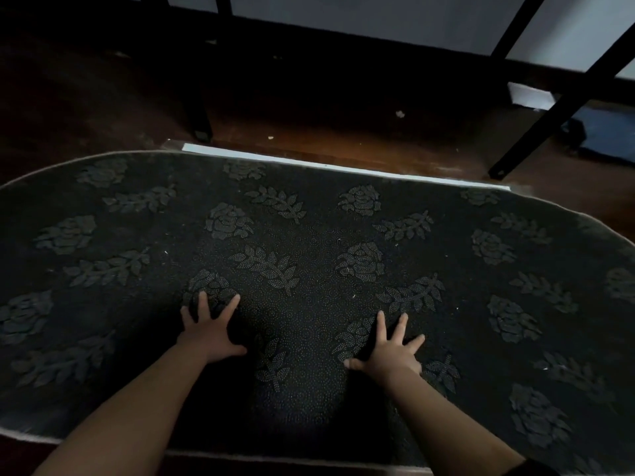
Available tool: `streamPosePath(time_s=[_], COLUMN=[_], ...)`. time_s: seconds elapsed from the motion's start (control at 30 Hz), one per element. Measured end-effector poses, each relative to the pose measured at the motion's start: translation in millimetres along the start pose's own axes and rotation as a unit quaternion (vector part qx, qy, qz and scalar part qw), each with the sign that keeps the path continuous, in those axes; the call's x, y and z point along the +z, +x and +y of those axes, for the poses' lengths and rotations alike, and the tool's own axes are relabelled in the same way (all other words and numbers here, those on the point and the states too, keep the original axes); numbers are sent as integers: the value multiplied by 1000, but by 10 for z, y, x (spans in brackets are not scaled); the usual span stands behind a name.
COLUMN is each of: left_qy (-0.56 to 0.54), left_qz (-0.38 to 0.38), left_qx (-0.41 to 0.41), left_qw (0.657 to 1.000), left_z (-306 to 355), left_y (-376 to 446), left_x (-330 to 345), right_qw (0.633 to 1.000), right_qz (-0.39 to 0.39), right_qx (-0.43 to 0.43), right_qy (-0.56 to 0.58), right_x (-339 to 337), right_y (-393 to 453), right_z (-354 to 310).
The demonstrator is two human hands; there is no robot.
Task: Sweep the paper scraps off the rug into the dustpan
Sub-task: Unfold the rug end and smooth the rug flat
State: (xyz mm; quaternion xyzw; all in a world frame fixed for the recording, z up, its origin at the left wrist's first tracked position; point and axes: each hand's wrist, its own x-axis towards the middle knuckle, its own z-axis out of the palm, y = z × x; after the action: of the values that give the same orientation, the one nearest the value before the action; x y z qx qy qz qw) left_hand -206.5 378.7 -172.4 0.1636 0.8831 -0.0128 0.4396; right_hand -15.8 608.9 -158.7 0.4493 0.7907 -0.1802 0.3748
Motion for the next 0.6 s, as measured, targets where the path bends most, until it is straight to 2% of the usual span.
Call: streamPosePath(time_s=[0.33, 0.5, 0.6], left_qy=[37, 69, 94], left_qz=[-26, -14, -45], left_qx=[-19, -15, 10], left_qw=[999, 997, 995], left_z=[64, 68, 173], left_y=[-2, -52, -251], left_x=[-120, -176, -233], right_qw=[1000, 997, 995], right_qz=[-12, -27, -24], right_qx=[5, -1, -21], right_qy=[-21, -67, -99], right_x=[-28, -149, -319], right_y=[37, 22, -55], right_z=[-10, 24, 54])
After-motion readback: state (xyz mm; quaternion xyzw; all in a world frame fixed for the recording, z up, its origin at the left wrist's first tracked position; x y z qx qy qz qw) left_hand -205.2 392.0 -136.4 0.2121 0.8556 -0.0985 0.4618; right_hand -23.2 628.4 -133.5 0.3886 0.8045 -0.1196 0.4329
